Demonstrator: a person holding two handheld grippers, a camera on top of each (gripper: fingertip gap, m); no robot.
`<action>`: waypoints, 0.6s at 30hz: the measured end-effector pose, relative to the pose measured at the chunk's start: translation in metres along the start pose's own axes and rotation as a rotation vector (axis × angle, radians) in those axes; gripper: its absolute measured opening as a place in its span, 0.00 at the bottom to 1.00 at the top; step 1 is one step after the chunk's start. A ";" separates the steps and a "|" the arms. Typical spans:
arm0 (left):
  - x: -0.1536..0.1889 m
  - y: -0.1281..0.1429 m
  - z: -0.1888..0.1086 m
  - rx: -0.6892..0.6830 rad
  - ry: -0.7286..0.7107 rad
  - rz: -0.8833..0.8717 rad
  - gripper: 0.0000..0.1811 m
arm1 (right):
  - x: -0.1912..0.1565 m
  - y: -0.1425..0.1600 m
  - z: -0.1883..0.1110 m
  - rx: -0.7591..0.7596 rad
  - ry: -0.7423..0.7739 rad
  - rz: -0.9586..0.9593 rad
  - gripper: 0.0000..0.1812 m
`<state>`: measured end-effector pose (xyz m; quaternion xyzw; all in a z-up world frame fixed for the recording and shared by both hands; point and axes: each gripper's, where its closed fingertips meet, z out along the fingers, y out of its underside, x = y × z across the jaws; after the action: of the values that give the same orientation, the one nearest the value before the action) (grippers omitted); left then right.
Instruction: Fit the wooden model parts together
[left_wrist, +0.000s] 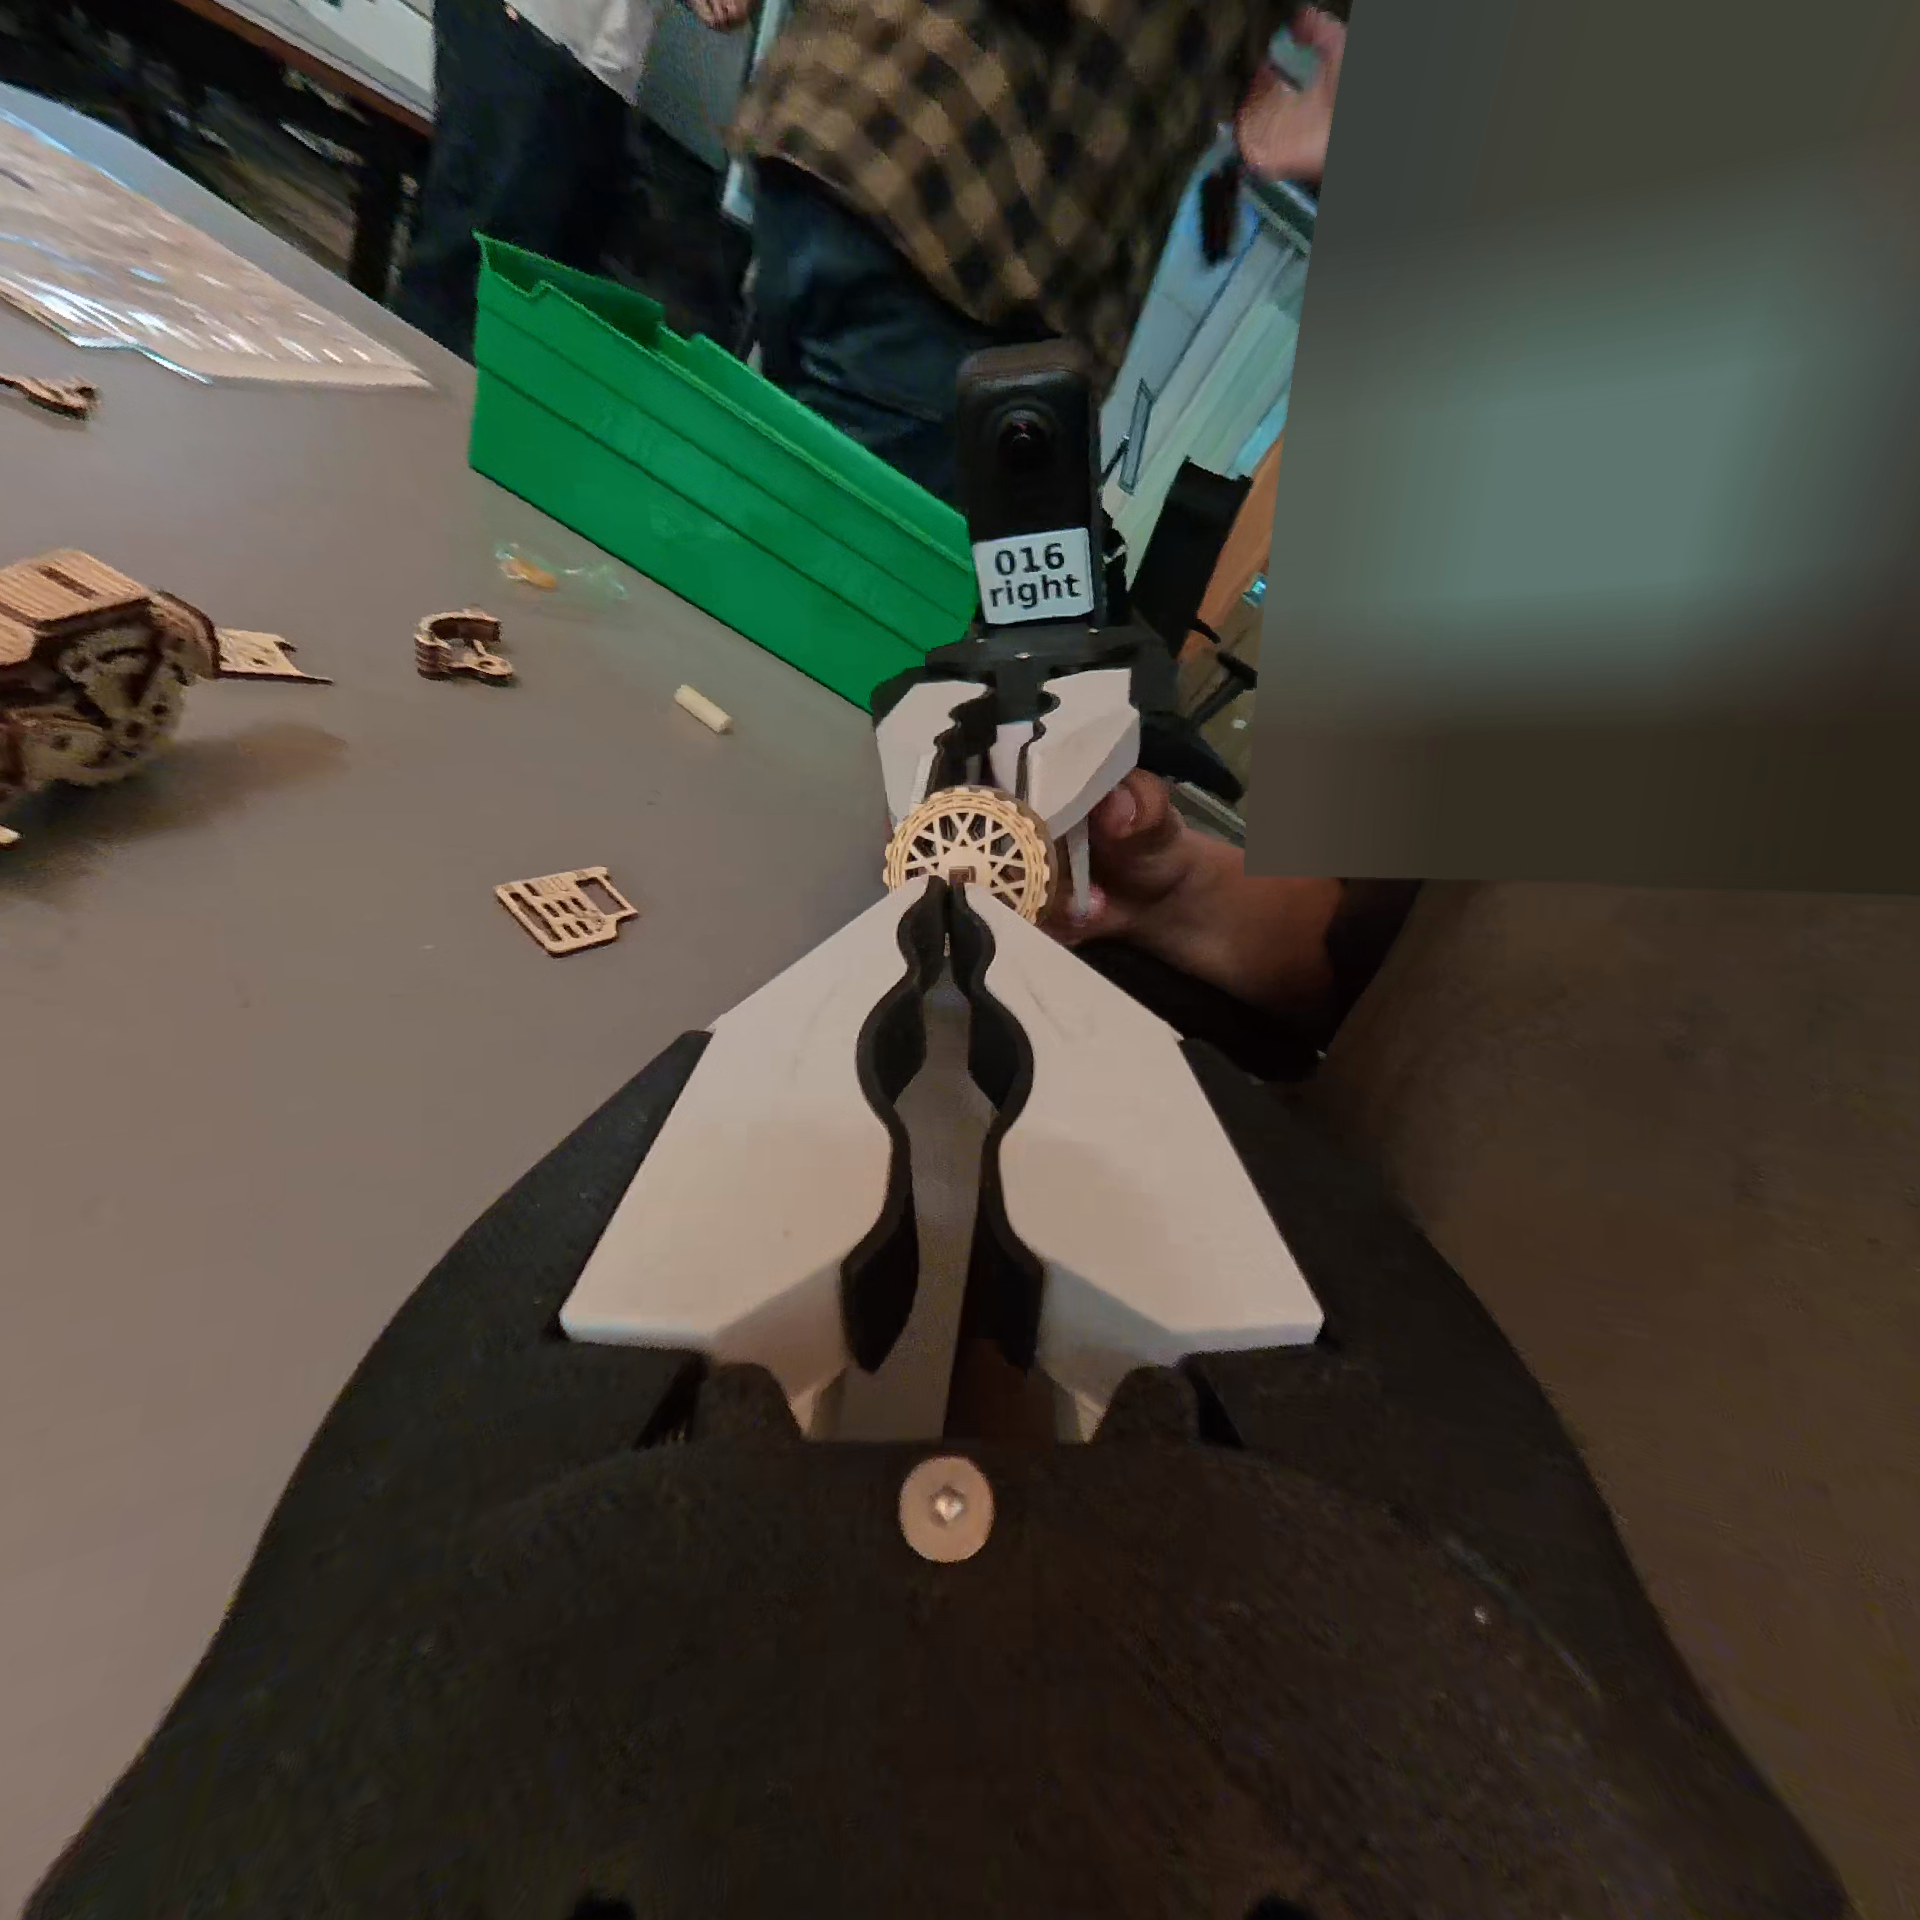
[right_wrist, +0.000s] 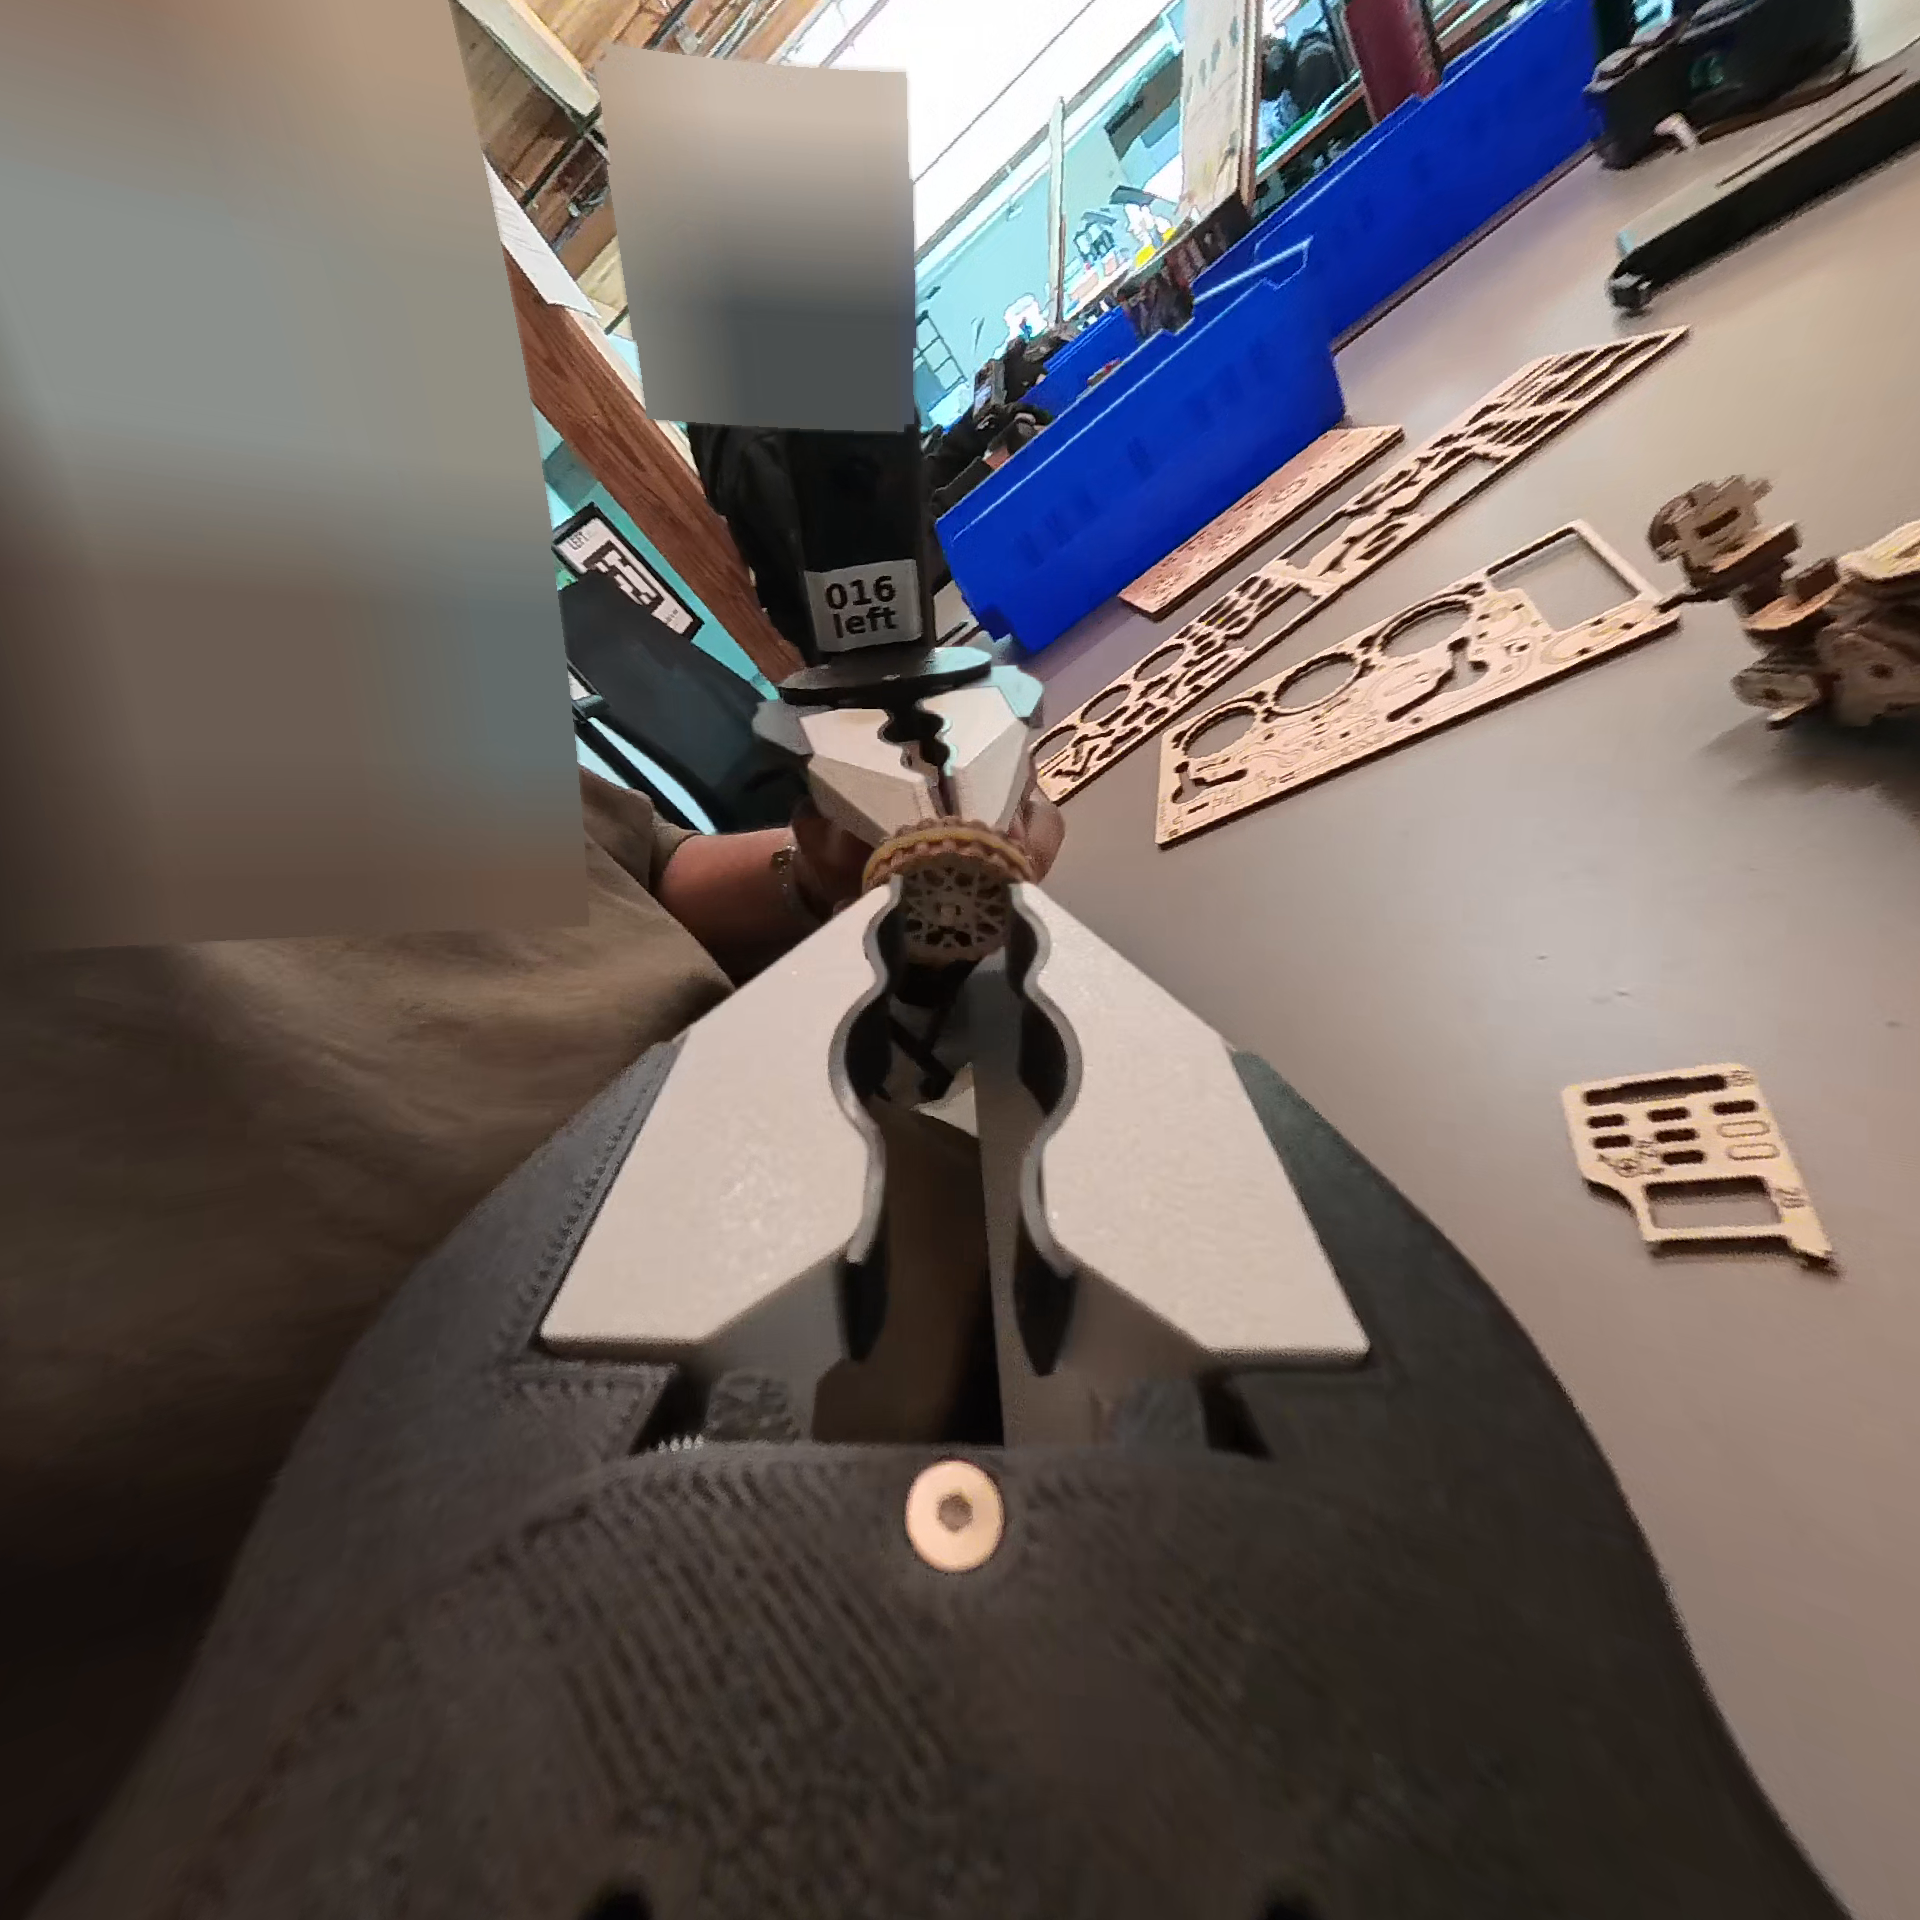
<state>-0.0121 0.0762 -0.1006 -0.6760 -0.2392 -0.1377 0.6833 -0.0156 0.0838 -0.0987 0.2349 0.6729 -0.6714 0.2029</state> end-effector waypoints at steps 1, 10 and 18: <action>0.000 0.000 0.000 0.002 -0.001 0.005 0.00 | 0.000 -0.001 0.000 0.001 0.008 -0.011 0.09; 0.000 0.002 0.001 -0.007 0.007 -0.019 0.00 | 0.001 0.005 0.001 -0.046 0.039 -0.060 0.03; -0.013 -0.002 -0.003 0.018 -0.028 -0.094 0.00 | 0.007 0.022 -0.011 -0.242 0.104 -0.223 0.03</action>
<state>-0.0239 0.0715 -0.1058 -0.6598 -0.2812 -0.1579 0.6787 -0.0078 0.0945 -0.1200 0.1672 0.7803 -0.5909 0.1186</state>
